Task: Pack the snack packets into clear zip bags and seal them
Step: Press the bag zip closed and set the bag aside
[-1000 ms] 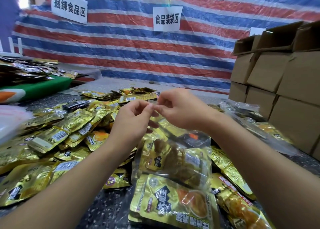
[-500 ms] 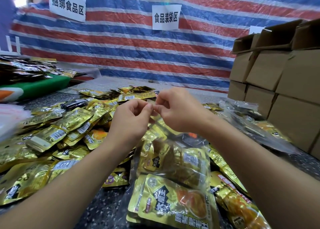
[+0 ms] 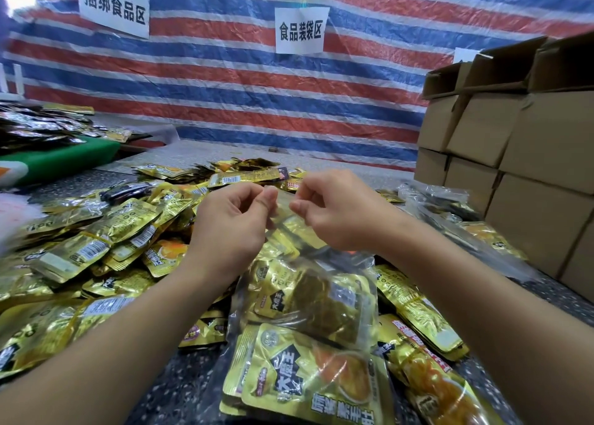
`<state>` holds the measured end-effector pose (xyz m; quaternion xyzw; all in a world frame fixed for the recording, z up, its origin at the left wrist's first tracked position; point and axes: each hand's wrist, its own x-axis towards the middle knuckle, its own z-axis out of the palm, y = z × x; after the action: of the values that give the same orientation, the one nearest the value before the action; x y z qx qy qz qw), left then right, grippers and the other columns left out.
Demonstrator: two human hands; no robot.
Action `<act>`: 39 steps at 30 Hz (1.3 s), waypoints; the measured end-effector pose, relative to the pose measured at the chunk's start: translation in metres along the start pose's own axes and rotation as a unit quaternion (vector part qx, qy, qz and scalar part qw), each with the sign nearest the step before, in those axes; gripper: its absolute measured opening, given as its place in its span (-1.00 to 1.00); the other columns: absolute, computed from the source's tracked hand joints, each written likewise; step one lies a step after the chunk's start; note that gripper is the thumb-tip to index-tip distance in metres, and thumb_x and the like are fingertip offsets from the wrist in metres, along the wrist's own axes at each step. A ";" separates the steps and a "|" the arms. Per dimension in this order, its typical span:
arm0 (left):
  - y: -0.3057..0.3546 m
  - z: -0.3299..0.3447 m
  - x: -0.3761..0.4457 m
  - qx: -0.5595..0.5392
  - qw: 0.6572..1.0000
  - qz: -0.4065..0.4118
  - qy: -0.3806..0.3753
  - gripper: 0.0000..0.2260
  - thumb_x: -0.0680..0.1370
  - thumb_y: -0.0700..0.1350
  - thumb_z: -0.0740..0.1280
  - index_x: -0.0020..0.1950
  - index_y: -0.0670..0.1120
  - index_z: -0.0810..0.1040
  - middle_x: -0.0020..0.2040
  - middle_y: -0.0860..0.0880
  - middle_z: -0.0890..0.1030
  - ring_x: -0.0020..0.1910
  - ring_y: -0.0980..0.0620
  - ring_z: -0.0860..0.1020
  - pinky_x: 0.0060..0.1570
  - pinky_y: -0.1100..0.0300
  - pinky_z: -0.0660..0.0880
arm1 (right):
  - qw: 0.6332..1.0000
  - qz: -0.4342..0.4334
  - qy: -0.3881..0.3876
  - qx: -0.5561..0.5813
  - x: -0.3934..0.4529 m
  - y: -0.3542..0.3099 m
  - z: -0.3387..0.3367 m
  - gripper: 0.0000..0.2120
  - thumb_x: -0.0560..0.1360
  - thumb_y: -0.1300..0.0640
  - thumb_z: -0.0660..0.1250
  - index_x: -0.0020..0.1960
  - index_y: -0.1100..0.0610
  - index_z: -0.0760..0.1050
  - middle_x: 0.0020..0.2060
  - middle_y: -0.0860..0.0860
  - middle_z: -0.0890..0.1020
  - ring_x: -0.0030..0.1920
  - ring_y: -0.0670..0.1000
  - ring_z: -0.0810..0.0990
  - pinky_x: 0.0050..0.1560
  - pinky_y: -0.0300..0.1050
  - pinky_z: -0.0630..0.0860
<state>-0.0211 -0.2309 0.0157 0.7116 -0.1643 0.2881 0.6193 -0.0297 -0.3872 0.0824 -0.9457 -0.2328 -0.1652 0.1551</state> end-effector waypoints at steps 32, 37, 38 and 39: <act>0.005 -0.003 -0.002 0.003 1.000 -0.012 0.027 -0.76 0.60 -0.06 0.32 -0.22 -0.11 0.63 -0.33 -0.08 0.64 -0.39 -0.02 0.59 -0.32 -0.12 0.58 | 0.999 -0.029 0.000 -0.037 -0.051 0.081 -0.027 -0.82 0.60 0.06 0.30 -0.19 -0.07 0.46 -0.34 -0.13 0.54 -0.34 -0.09 0.47 -0.31 -0.13 0.45; 0.005 -0.002 -0.002 0.002 1.000 -0.008 0.021 -0.75 0.61 -0.07 0.30 -0.21 -0.13 0.62 -0.34 -0.03 0.63 -0.42 0.05 0.57 -0.34 -0.03 0.57 | 0.998 -0.057 0.016 -0.014 -0.053 0.084 -0.026 -0.73 0.60 0.13 0.30 -0.23 -0.10 0.39 -0.40 -0.16 0.50 -0.38 -0.09 0.42 -0.38 -0.24 0.35; 0.005 -0.001 -0.002 0.002 1.000 -0.004 0.018 -0.75 0.61 -0.07 0.29 -0.20 -0.13 0.61 -0.34 -0.03 0.63 -0.42 0.06 0.57 -0.34 -0.01 0.57 | 0.998 -0.061 0.020 -0.006 -0.054 0.084 -0.026 -0.71 0.60 0.15 0.30 -0.24 -0.13 0.38 -0.38 -0.19 0.52 -0.37 -0.10 0.42 -0.38 -0.27 0.35; 0.004 -0.001 -0.002 0.003 1.000 -0.001 0.014 -0.75 0.62 -0.07 0.28 -0.19 -0.14 0.61 -0.33 -0.03 0.62 -0.42 0.06 0.57 -0.35 0.00 0.57 | 0.998 -0.061 0.020 0.001 -0.054 0.083 -0.026 -0.70 0.60 0.16 0.30 -0.24 -0.14 0.38 -0.35 -0.25 0.53 -0.37 -0.12 0.43 -0.37 -0.30 0.35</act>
<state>-0.0249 -0.2310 0.0181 0.7094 -0.1544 0.2977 0.6199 -0.0402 -0.4882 0.0669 -0.9260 -0.2874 -0.1936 0.1500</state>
